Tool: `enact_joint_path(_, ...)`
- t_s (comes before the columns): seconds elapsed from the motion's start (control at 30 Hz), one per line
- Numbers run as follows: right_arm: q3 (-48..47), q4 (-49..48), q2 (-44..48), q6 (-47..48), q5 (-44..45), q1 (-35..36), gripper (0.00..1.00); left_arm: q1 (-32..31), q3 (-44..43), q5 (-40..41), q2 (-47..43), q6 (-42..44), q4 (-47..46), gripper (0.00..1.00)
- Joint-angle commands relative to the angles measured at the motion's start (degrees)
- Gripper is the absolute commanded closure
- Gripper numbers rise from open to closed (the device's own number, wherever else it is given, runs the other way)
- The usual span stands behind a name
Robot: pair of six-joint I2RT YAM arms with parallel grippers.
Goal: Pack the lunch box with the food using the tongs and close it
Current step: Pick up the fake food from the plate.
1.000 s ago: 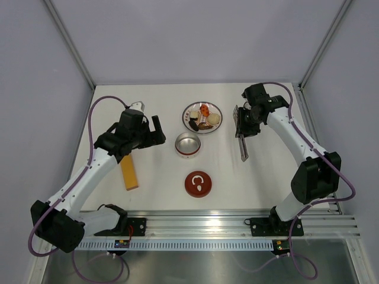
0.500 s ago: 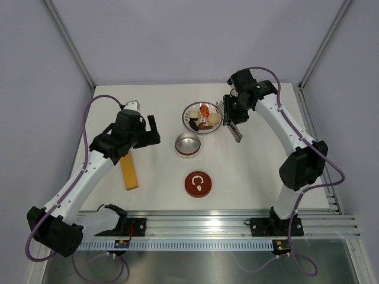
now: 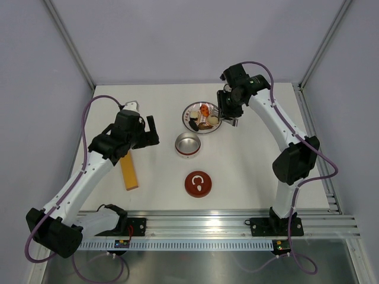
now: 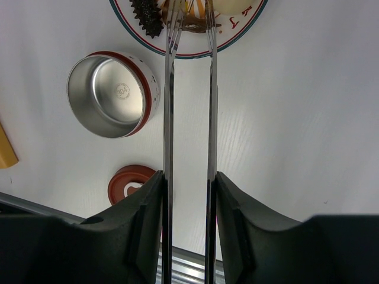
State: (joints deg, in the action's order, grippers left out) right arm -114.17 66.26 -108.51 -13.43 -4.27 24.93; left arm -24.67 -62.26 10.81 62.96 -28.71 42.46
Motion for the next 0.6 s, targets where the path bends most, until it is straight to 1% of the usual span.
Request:
enact_joint_path(0.0,-2.3,-0.6,-0.2,0.6,1.0,1.2,0.55,0.2,-2.1,1.6,-1.3,0.8,-0.9,0.01)
enact_joint_path(0.17,-2.0,-0.9,-1.6,0.9,0.8,2.2,0.53,0.2,-1.5,2.0,-1.5,0.3,-0.9,0.01)
enact_joint_path(0.57,-4.4,-3.5,-5.4,0.3,-1.6,2.9,0.52,0.2,-0.9,1.5,-1.3,-0.6,-0.9,0.01)
